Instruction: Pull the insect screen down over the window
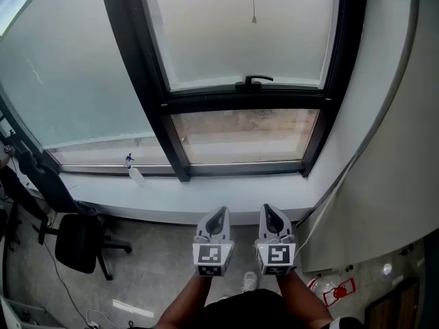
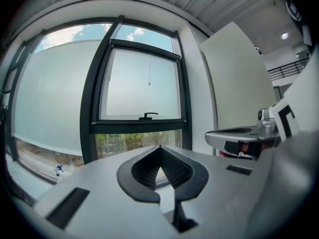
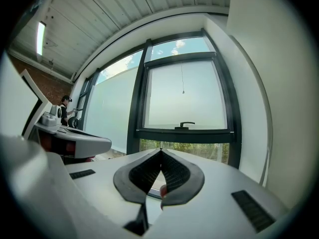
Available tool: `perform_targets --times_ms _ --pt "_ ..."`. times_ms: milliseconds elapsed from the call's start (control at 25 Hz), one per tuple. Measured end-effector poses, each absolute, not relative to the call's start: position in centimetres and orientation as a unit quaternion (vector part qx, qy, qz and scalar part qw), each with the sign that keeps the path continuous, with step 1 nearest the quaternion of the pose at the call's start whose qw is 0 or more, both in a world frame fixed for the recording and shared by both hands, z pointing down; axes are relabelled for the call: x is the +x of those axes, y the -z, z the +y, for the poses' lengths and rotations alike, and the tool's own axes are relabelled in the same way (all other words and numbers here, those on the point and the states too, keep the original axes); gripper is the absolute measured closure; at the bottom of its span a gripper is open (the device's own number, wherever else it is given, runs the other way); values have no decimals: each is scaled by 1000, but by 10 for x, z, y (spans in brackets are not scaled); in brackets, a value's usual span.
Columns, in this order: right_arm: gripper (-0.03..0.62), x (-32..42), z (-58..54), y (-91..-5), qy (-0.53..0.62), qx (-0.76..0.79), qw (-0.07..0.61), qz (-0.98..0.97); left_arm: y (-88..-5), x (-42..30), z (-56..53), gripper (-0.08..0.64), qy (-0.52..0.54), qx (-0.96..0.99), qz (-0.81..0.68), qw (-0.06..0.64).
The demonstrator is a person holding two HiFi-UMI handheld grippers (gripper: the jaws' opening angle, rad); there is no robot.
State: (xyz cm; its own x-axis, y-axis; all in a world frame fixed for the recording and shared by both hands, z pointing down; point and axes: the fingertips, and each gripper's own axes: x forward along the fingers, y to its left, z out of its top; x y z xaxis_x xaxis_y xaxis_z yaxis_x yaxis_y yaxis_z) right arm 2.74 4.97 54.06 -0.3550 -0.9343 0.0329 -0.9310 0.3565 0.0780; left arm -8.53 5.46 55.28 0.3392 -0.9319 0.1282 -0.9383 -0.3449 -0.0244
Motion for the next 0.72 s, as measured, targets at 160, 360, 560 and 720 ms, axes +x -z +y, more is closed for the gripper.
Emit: perform_targets --times_ms 160,360,560,720 --pt "588 30 22 -546 12 558 33 -829 -562 -87 21 568 -76 808 -583 34" --pt "588 36 -7 -553 -2 553 33 -833 -559 -78 -4 568 -61 804 -589 57" --pt "588 39 -34 -554 -4 543 37 -839 -562 -81 -29 566 -75 788 -609 44" --pt "588 45 -53 -556 -9 544 41 -838 -563 -77 -48 567 -75 791 -606 44"
